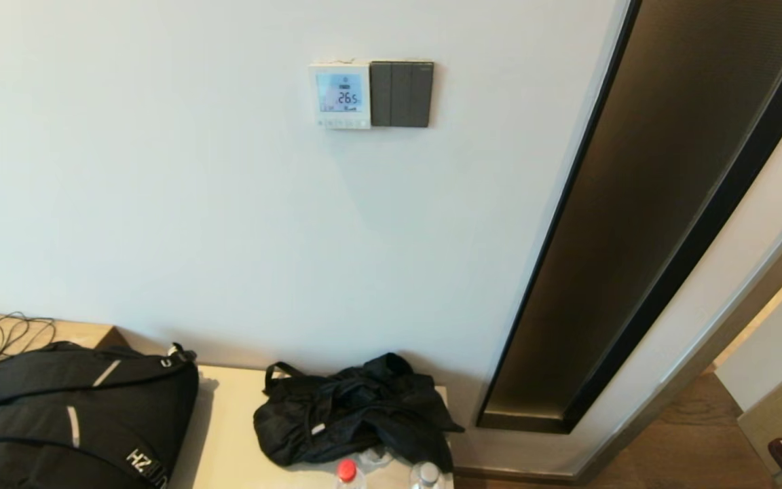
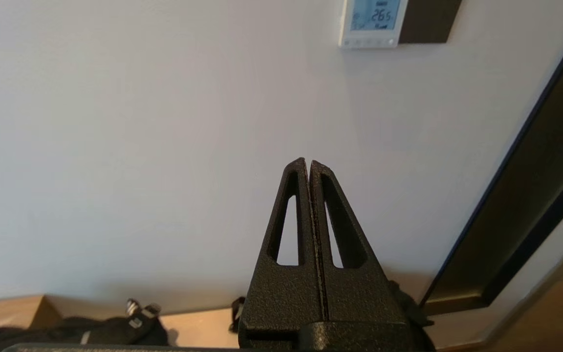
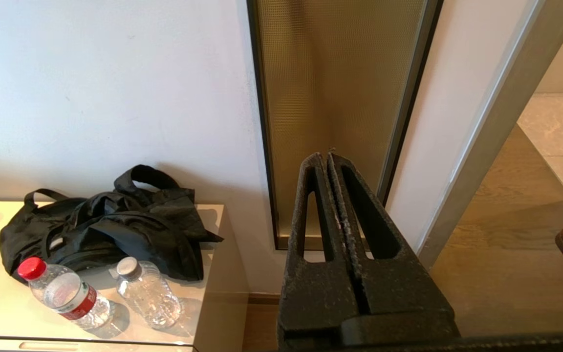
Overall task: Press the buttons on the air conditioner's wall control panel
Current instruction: Turn off the central air conditioner
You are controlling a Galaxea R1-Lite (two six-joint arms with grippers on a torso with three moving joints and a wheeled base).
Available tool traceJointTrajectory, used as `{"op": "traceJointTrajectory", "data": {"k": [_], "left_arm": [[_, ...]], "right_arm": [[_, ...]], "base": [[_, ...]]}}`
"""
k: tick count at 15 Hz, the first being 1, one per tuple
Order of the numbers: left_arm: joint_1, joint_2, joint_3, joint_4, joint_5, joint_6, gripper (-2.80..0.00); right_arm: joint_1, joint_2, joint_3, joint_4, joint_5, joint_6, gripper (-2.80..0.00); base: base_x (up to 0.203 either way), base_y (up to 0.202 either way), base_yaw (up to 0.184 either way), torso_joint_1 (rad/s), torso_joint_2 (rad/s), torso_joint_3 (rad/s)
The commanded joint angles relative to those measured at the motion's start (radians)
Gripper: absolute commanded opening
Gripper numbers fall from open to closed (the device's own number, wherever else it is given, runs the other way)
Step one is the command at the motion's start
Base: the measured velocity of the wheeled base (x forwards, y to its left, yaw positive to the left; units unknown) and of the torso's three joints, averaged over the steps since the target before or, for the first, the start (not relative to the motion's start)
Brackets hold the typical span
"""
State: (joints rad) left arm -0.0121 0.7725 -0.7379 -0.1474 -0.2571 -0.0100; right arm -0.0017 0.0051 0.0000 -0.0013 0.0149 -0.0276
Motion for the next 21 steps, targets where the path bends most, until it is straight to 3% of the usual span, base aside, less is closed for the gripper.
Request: {"op": "traceJointTrajectory", "data": {"k": [1,5,7,10,17,21], "left_arm": [[-0.074,0.197,-0.086,-0.037,0.005,-0.006,-2.8],[-0.229,0.348,-0.206,-0.055,0.086,-0.011,-2.8],[-0.339,0.418,-0.25,-0.059,0.16,-0.011,-2.8],[-0.446,0.535,-0.344,-0.06,0.25,-0.011,-2.8],[-0.543,0.801,-0.583,-0.064,0.274,-0.033,-2.8],[-0.603,0.949,-0.732,-0.093,0.377,-0.06,-2.8]], "right_arm": [[0.0,-0.001,0.0,0.0,0.0,-0.002,-2.8],[0.0,-0.001,0.0,0.0,0.0,0.0,-2.8],[0.0,-0.001,0.0,0.0,0.0,0.0,-2.8],[0.0,-0.001,0.0,0.0,0.0,-0.001,-2.8],[0.0,-0.001,0.0,0.0,0.0,0.0,-2.8],[0.0,-0.001,0.0,0.0,0.0,-0.002,-2.8]], "base": [[0.0,0.0,0.0,0.0,0.0,0.0],[0.0,0.0,0.0,0.0,0.0,0.0],[0.0,0.0,0.0,0.0,0.0,0.0],[0.0,0.0,0.0,0.0,0.0,0.0],[0.0,0.0,0.0,0.0,0.0,0.0],[0.0,0.0,0.0,0.0,0.0,0.0]]}}
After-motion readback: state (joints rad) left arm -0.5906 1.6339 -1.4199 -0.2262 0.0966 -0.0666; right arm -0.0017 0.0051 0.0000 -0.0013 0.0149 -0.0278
